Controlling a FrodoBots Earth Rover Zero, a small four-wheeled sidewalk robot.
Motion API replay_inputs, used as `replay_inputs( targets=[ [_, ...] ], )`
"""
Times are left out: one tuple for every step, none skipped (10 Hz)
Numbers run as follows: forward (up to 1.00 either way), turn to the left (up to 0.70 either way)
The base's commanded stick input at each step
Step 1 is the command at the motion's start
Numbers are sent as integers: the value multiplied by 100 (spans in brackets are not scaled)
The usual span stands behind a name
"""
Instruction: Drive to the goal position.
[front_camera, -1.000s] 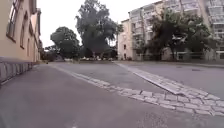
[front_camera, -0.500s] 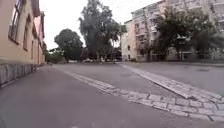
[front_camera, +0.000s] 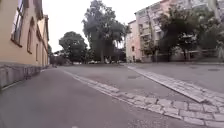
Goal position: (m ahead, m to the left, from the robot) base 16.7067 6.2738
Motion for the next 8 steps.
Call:
replay_inputs(
  targets=[
    [45, 27],
    [45, 27],
    [45, 27],
    [45, 27],
    [45, 27],
    [45, 27],
    [45, 27],
    [45, 27]
  ],
)
